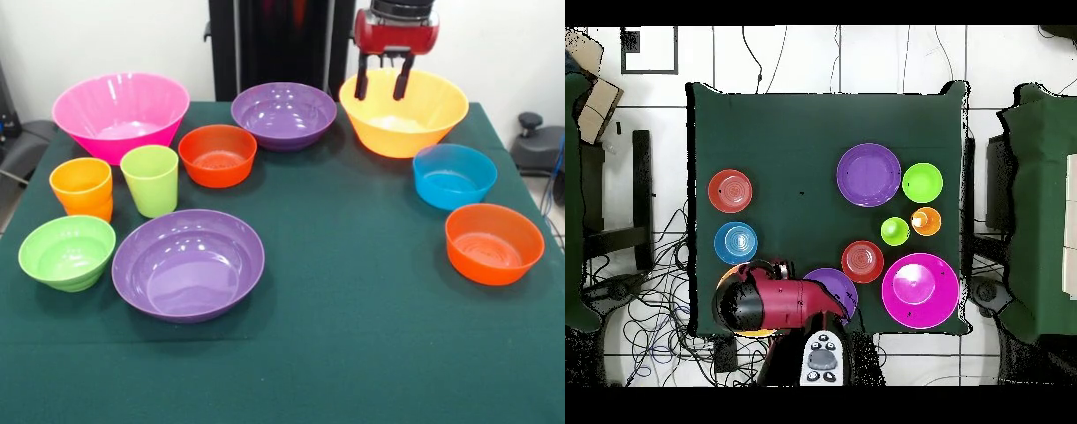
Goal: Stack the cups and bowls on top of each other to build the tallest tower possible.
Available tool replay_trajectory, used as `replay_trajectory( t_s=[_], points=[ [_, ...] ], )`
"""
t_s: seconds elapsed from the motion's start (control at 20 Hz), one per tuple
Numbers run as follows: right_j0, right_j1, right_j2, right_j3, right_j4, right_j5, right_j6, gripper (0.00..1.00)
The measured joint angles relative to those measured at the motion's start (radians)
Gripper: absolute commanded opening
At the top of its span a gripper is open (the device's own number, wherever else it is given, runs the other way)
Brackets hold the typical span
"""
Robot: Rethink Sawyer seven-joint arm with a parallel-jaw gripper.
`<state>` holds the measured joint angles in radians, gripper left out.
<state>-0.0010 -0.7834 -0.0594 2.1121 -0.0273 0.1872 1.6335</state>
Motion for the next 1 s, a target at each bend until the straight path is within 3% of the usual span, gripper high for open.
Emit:
replay_trajectory(
  t_s=[0.5,1.0],
  points=[
    [0.044,-0.032,0.001,0.001,0.000,0.000,0.000,1.00],
    [-0.046,-0.138,0.018,0.004,0.000,0.029,0.000,1.00]
  ],
)
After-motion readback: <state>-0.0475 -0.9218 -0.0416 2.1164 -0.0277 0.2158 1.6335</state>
